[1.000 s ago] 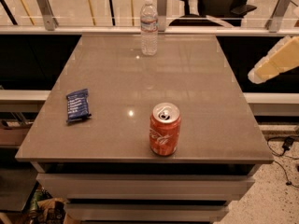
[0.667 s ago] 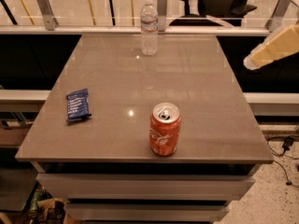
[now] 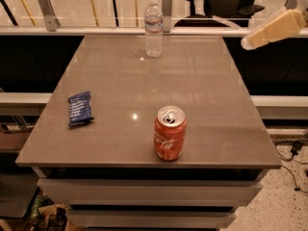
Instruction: Move water bottle near rxbar blueberry
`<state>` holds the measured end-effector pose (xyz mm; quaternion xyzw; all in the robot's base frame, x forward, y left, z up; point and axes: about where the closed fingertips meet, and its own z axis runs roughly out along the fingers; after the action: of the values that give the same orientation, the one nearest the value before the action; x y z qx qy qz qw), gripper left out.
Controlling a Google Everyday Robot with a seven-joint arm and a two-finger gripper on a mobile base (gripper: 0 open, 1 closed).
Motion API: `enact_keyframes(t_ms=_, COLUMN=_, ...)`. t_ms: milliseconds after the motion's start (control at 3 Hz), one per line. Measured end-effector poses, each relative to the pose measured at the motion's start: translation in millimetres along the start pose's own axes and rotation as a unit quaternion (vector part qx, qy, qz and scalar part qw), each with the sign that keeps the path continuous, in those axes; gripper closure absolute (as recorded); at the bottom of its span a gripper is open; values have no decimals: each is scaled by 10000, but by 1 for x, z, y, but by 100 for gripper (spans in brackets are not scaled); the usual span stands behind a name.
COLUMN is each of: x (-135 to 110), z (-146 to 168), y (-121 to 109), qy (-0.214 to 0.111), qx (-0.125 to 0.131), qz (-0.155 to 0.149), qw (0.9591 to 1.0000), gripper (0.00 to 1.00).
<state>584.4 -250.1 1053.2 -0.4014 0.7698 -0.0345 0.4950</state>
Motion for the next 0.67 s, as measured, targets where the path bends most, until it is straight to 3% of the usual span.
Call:
enact_keyframes(t_ms=333, x=-18, z=12, y=-2, qy=-735, qx=-100, qz=319, qw=9967, gripper=0)
enact_keyframes(t_ms=667, x=-17, z=12, y=-2, qy=-717, qx=-94, qz=304, qw=9969, gripper=0)
